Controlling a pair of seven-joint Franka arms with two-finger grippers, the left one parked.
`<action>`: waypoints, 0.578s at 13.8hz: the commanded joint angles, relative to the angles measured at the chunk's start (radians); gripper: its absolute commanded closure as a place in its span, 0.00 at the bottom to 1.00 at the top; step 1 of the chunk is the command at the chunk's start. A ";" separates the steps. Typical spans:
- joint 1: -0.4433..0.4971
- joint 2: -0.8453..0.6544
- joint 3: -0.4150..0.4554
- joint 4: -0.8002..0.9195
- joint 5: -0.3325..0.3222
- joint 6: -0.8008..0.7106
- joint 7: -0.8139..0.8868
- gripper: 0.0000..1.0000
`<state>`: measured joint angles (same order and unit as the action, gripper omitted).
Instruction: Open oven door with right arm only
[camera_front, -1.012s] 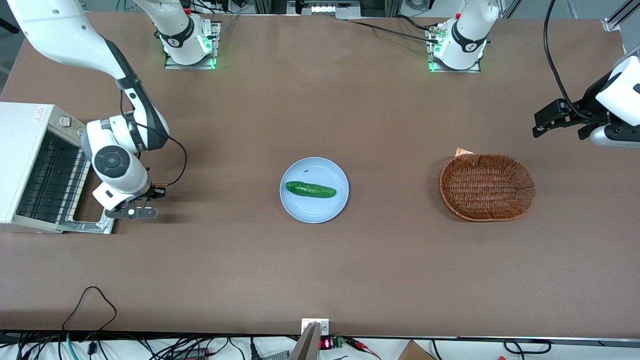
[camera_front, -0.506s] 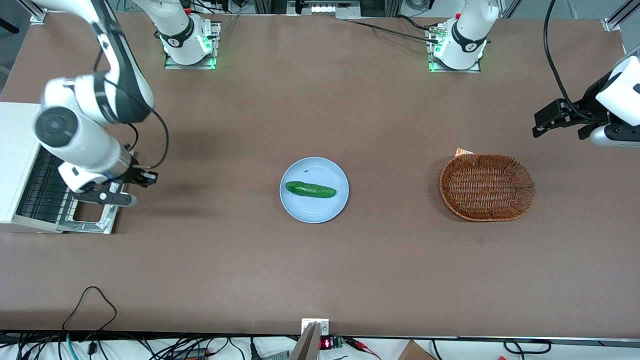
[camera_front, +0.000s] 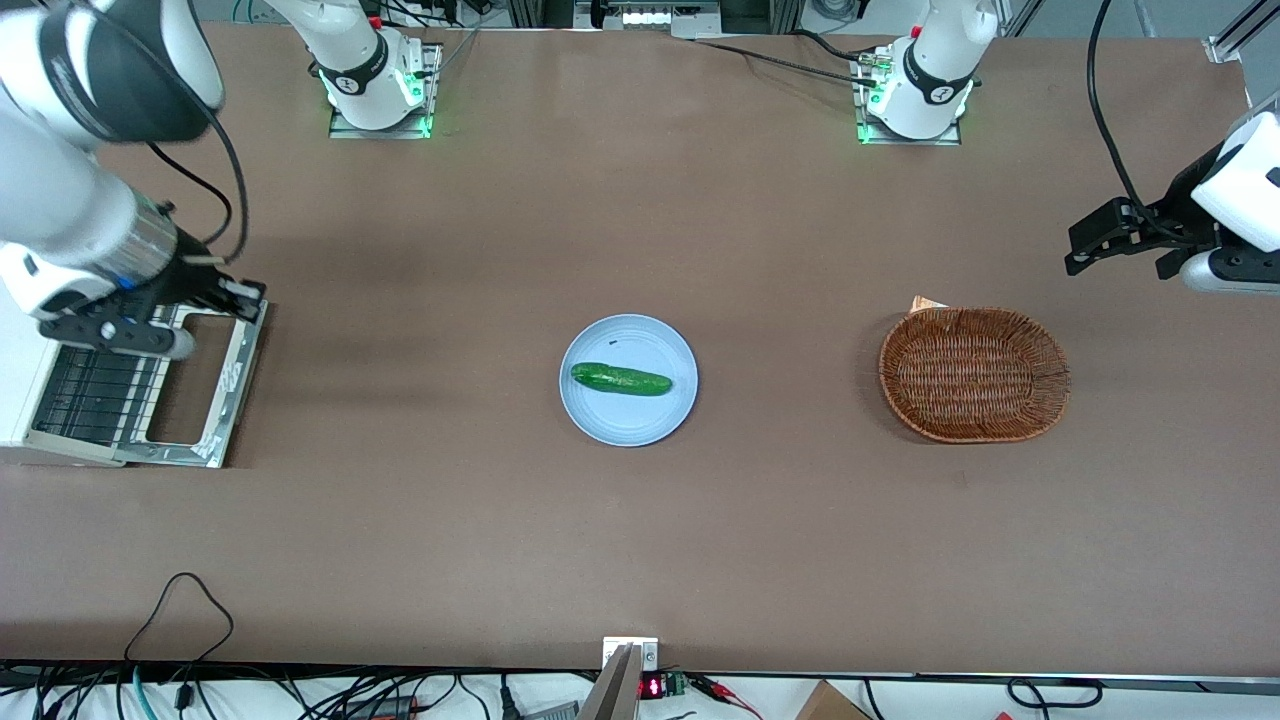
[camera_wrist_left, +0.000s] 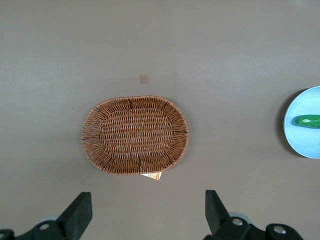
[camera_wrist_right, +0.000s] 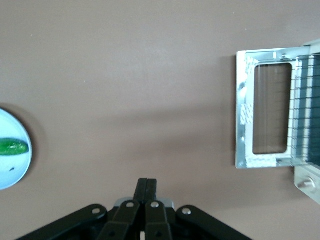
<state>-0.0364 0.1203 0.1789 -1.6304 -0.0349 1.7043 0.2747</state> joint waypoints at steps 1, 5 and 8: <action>-0.005 -0.001 -0.001 0.079 0.023 -0.109 -0.058 0.96; -0.005 -0.001 -0.003 0.096 0.023 -0.132 -0.063 0.48; -0.005 -0.005 -0.003 0.100 0.007 -0.130 -0.078 0.00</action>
<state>-0.0370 0.1122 0.1777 -1.5544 -0.0326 1.5938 0.2207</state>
